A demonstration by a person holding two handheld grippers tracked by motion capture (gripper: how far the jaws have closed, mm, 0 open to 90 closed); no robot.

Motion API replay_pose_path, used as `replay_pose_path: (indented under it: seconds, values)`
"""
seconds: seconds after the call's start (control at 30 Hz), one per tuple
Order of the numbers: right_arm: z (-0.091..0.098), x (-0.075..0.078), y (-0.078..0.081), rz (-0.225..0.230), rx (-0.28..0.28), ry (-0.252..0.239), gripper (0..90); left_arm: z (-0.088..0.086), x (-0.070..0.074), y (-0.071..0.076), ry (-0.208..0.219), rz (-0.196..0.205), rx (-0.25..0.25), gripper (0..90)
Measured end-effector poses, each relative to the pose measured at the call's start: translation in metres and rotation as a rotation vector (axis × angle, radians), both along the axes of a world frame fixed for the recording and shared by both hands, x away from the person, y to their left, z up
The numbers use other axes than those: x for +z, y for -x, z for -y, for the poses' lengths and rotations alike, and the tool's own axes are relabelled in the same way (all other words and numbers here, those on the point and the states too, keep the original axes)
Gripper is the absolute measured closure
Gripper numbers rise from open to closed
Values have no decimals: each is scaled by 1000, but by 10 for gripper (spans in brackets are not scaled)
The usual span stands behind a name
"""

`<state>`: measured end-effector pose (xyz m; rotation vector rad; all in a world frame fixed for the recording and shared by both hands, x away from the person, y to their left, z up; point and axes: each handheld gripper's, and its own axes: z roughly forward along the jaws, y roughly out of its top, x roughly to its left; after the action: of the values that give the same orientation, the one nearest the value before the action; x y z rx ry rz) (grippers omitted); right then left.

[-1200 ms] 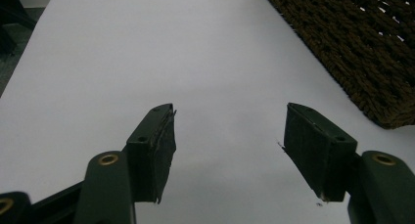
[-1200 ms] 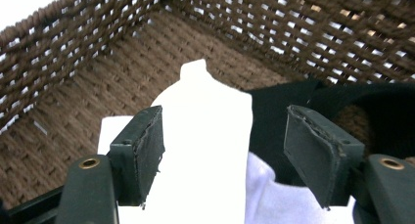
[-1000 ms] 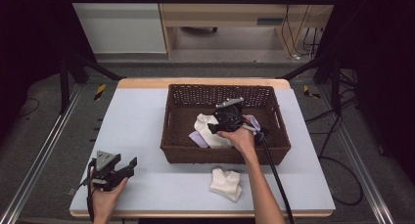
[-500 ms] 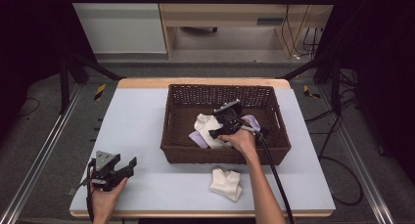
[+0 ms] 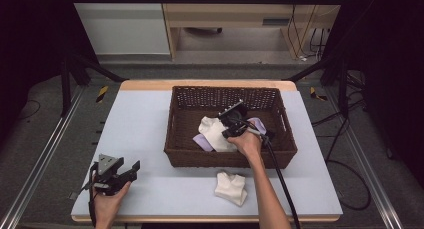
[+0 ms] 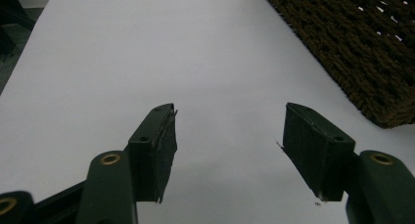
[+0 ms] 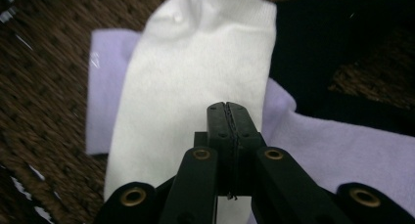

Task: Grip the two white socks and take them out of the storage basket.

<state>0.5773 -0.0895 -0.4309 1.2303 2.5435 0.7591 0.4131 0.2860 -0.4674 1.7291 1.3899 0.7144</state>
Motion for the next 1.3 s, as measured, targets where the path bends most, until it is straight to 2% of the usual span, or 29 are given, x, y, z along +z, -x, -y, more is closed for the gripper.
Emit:
replay_pose_path:
  seconds: [0.03,0.13,0.17,0.23,0.4,0.47,0.5,0.53,0.57,0.63,0.77,0.83,0.93,0.97,1.0,1.03,1.07,1.1,1.13,1.2,1.23,1.3]
  values:
    - [0,0,0,0,0,0,900,0,0,0,0,0,0,363]
    - [4,5,0,31,-24,-68,900,-1,0,0,2,-1,1,363]
    - [4,5,0,31,-24,-68,900,-1,0,0,1,-3,-1,363]
    - [7,9,1,65,-29,-112,900,-1,0,0,1,-2,-1,364]
    - [7,12,3,90,-26,-137,898,0,0,0,-1,-4,0,365]
    - [6,11,2,99,-30,-137,778,0,0,0,0,-3,-2,365]
    - [4,7,2,74,-14,-120,682,0,0,0,-1,-3,-3,365]
    - [4,7,2,74,-14,-120,682,0,0,0,-1,-3,-2,365]
    - [0,3,2,75,-18,-80,581,0,0,0,-1,-5,-2,365]
    - [-1,2,1,59,-14,-77,563,0,-1,0,-2,-6,-2,365]
    - [-3,-4,-1,47,-31,-48,432,0,0,0,0,-4,-3,365]
    - [-3,-5,-1,41,-28,-36,424,0,-1,0,-2,-7,-4,365]
    - [-5,-8,-1,27,-7,-10,474,0,-1,0,2,-11,-6,370]
    - [-6,-8,-1,23,1,1,523,0,-1,0,2,-11,-8,371]
    - [-5,-10,-2,25,21,33,630,0,-1,0,2,-11,-8,373]
    - [-5,-9,-1,-2,7,32,693,0,-1,0,3,-11,-8,374]
    - [-5,-9,-1,-2,7,32,693,0,-1,0,3,-11,-8,374]
    - [-4,-8,-2,-14,7,41,829,0,-1,0,3,-11,-8,375]
    - [-4,-6,-2,-18,1,44,879,0,-1,0,3,-12,-8,375]
    - [-3,-5,-2,-19,2,40,893,0,-1,0,3,-12,-8,375]
    - [-2,-3,-2,-21,0,16,898,0,-1,0,3,-12,-8,376]
    - [-1,-3,-2,-15,4,9,900,0,0,0,3,-11,-9,376]
